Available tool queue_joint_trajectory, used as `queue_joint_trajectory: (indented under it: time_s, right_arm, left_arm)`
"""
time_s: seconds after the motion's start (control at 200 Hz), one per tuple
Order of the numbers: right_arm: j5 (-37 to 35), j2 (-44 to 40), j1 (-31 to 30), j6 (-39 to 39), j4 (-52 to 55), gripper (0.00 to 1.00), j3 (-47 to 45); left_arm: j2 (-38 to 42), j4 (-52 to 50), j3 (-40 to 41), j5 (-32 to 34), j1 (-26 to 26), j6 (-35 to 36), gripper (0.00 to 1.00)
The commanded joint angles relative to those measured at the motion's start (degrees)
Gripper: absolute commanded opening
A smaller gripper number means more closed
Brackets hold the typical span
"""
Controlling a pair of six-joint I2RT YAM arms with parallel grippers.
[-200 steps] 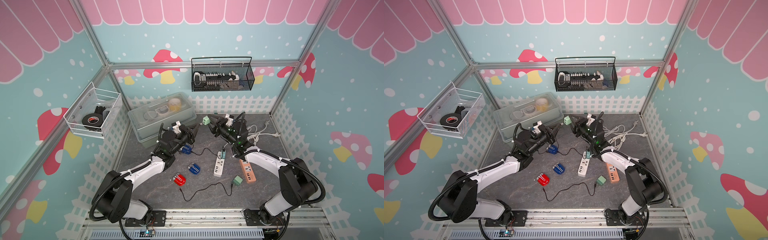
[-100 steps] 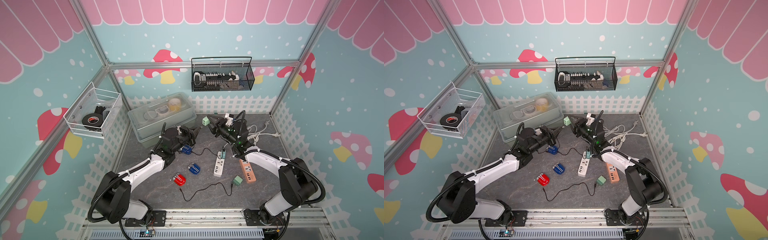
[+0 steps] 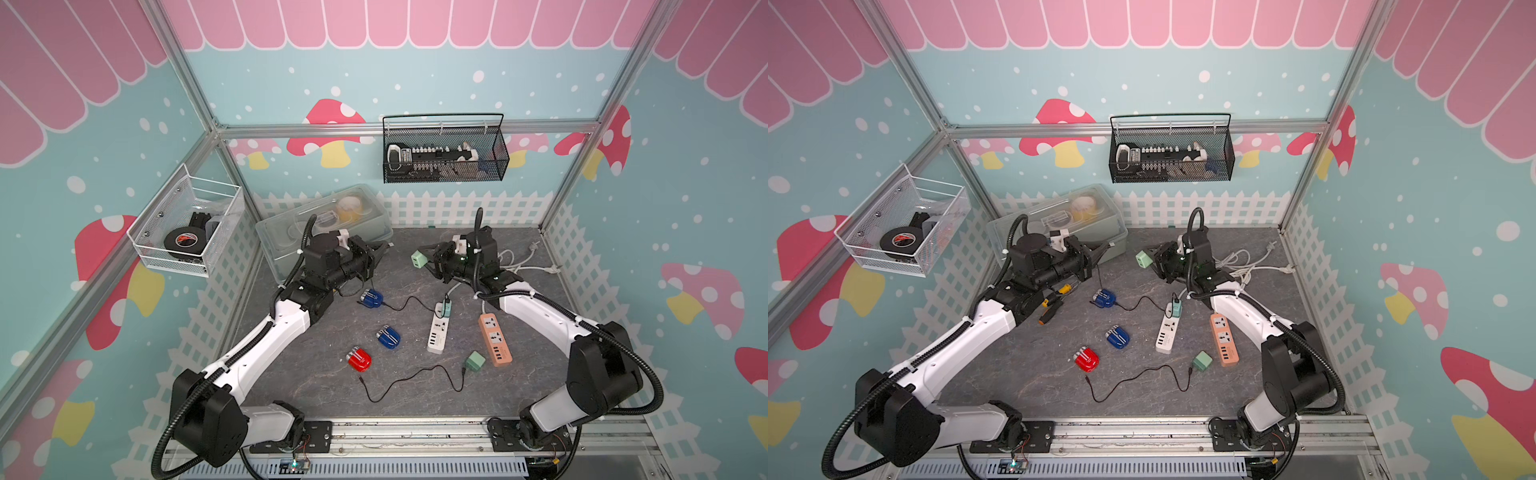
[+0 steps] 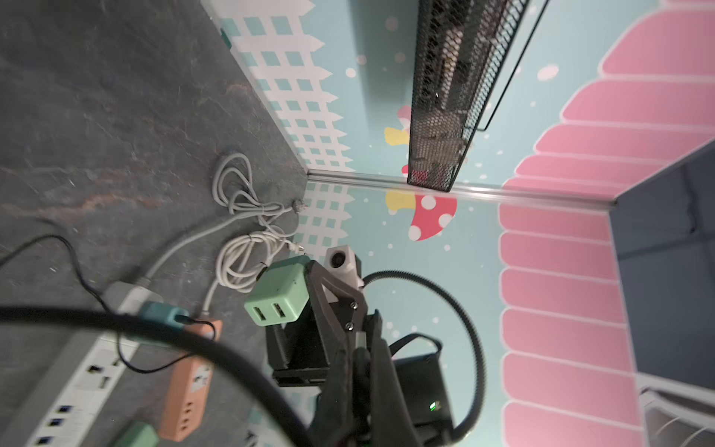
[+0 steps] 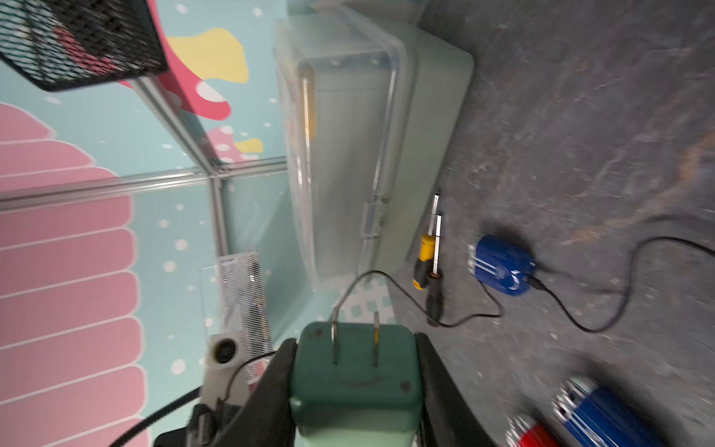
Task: Charge the electric shaver
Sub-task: Insert the charging cable into the plug.
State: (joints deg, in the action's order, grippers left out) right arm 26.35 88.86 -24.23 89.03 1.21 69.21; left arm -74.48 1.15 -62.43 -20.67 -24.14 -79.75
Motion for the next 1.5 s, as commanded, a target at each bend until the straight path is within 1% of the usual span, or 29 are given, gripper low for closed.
queue_joint_trajectory:
  time_s: [0.0,0.06,0.135,0.185,0.23,0.275,0.29,0.3,0.375,0.43,0.54,0.675,0.7,0.745,0.931,0.996,1.166,1.356,1.496]
  right_arm:
    - [6.75,0.55,0.93,-10.92,30.69,0.02,8.59]
    - [9.81,2.16,0.96,-13.38,38.58,0.02,11.3]
    - [14.18,3.83,0.98,-15.64,45.41,0.03,13.41]
    - [16.15,4.84,1.03,-17.58,50.07,0.03,14.76]
    - [17.16,5.91,1.03,-19.83,54.55,0.04,15.85]
    - [17.79,6.75,1.03,-21.52,58.57,0.04,16.51]
    - [18.05,7.05,1.03,-21.61,59.76,0.04,16.76]
    - [18.35,7.5,1.03,-23.24,61.08,0.04,16.89]
    - [20.13,9.18,1.03,-24.9,66.15,0.03,16.91]
    - [21.69,10.27,1.03,-25.06,68.27,0.03,16.64]
    - [22.99,13.66,1.03,-25.45,72.57,0.04,18.55]
    - [23.4,19.49,1.03,-28.71,80.07,0.04,24.19]
    - [22.91,22.54,1.0,-29.72,82.23,0.03,25.9]
    - [22.51,24.58,1.03,-30.89,84.37,0.02,28.27]
    - [21.96,28.39,0.81,-29.73,86.97,0.02,31.93]
    - [21.36,28.9,0.85,-29.0,87.03,0.02,32.85]
    - [20.03,29.18,0.85,-26.97,86.94,0.02,34.12]
    - [18.68,29.22,0.85,-25.36,86.98,0.02,35.18]
    - [17.03,28.69,0.85,-23.5,86.89,0.02,36.2]
  left_arm:
    - [0.9,-9.63,0.1,-0.81,-0.85,23.95,0.0]
    - [2.06,-10.21,1.72,0.77,-1.83,31.8,0.0]
    - [4.45,-10.2,4.3,4.97,-3.99,41.27,0.0]
    - [6.26,-9.06,6.75,7.1,-5.3,46.15,0.0]
    - [7.83,-6.18,9.49,7.28,-6.03,49.09,0.0]
    - [9.42,-1.24,13.2,7.25,-6.73,50.98,0.0]
    - [9.99,0.19,14.51,7.61,-7.01,51.54,0.0]
    - [10.32,1.12,15.34,7.87,-7.22,51.91,0.0]
    - [12.85,7.21,20.84,9.77,-9.27,55.28,0.0]
    - [14.43,8.96,23.74,11.79,-11.31,58.56,0.0]
    - [16.26,11.79,27.9,12.84,-14.51,63.67,0.0]
    - [16.31,14.7,30.74,13.36,-17.67,66.59,0.0]
    - [16.09,14.96,30.85,13.58,-18.22,67.24,0.0]
    - [15.49,15.44,31.18,14.09,-19.2,68.22,0.0]
    - [12.65,17.68,30.5,15.74,-22.31,71.03,0.0]
    - [11.63,17.57,29.79,16.7,-23.2,72.01,0.0]
    - [9.12,17.88,28.8,17.53,-23.65,73.83,0.0]
    - [6.75,17.53,26.26,17.5,-24.66,75.66,0.0]
    - [5.67,17.96,24.81,17.7,-25.8,75.21,0.0]
